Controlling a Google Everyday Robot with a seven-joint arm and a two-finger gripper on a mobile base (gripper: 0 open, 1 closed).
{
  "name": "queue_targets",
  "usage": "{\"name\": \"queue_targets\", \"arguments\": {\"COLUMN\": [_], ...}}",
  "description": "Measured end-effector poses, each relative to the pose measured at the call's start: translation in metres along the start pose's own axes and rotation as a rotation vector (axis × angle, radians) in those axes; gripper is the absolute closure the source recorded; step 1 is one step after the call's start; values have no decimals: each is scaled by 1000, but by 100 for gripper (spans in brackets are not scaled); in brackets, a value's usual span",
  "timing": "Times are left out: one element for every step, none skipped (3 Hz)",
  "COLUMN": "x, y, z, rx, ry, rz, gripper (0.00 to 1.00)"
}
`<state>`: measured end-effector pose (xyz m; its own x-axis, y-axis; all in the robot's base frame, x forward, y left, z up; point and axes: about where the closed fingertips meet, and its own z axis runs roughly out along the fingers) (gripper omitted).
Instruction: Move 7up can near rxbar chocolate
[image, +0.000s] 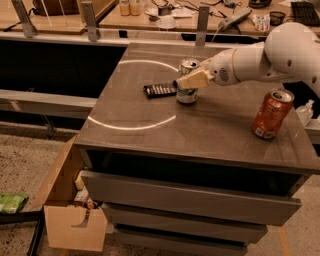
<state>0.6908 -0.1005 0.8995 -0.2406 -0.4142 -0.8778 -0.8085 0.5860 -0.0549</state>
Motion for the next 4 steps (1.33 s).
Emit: {"name": "queue_targets", "arguments": {"x": [9, 10, 10, 19], "y": [-5, -7, -7, -41], "z": [7, 8, 7, -3], "rx": [20, 28, 28, 106], "ry": [16, 20, 20, 54], "rz": [-20, -28, -28, -44], "gripper": [59, 36, 12, 0]}}
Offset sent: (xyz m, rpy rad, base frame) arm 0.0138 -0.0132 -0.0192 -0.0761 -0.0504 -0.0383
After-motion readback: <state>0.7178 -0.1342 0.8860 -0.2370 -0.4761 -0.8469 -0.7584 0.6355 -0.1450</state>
